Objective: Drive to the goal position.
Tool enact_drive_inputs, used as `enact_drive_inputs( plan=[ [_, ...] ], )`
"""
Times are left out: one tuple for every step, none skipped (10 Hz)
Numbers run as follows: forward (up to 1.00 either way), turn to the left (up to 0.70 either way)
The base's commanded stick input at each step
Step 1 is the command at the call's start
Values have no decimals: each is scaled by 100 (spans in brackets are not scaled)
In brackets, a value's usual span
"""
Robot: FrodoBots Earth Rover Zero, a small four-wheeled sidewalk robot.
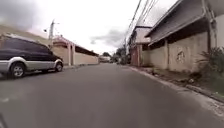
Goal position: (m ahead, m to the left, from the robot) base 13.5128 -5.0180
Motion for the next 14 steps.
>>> enact_drive_inputs(
  plan=[
    [70, 0],
    [70, 0],
    [70, 0],
    [70, 0],
    [70, 0],
    [70, 0],
    [70, 0],
    [70, 0],
    [70, 0],
    [70, 0],
    [70, 0],
    [70, 0],
    [70, 0],
    [70, 0]
  ],
)
